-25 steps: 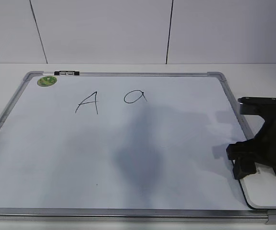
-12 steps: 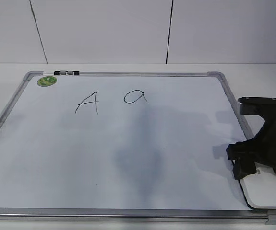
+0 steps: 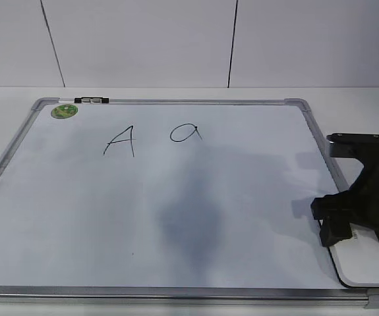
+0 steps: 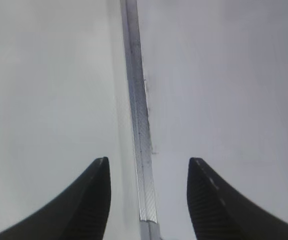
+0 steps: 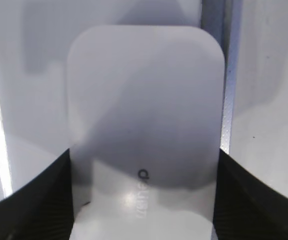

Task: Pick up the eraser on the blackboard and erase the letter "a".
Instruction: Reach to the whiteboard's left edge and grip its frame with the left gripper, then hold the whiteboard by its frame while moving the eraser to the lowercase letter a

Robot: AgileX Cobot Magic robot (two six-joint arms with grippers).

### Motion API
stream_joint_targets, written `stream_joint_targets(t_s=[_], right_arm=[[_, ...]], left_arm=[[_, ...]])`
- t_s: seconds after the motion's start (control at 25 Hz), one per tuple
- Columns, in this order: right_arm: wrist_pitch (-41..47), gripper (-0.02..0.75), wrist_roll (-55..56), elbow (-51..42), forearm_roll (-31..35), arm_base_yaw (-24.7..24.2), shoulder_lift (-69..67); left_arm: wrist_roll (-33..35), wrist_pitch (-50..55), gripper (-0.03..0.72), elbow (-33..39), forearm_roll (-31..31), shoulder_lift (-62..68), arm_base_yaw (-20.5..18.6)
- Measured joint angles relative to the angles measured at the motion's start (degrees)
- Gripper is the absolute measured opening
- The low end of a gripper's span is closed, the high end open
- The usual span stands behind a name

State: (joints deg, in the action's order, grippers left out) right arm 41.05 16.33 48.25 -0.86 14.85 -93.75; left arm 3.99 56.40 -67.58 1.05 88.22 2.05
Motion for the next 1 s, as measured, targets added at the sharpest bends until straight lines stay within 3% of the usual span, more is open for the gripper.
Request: stream_joint_targets(t_s=[0.36,0.56,0.8,1.0], right_arm=[[0.1,0.549,0.1,0.0,0.0,0.0,0.0],[0.1,0.549,0.1,0.1,0.0,0.0,0.0],[0.2,0.549,0.1,0.1,0.0,0.0,0.0],[0.2,0.549,0.1,0.1,0.0,0.0,0.0]], left_arm=[[1.4,3.8,0.305,-11.1,-0.2,15.6,0.0],[3.3,4.4,0.300,-16.0,0.6,20.6,-2.5],[8.9,5.1,0.299,-16.8,6.3,23.5,-6.6],[12.4,5.1,0.298,-17.0,10.2,25.9,-7.2]])
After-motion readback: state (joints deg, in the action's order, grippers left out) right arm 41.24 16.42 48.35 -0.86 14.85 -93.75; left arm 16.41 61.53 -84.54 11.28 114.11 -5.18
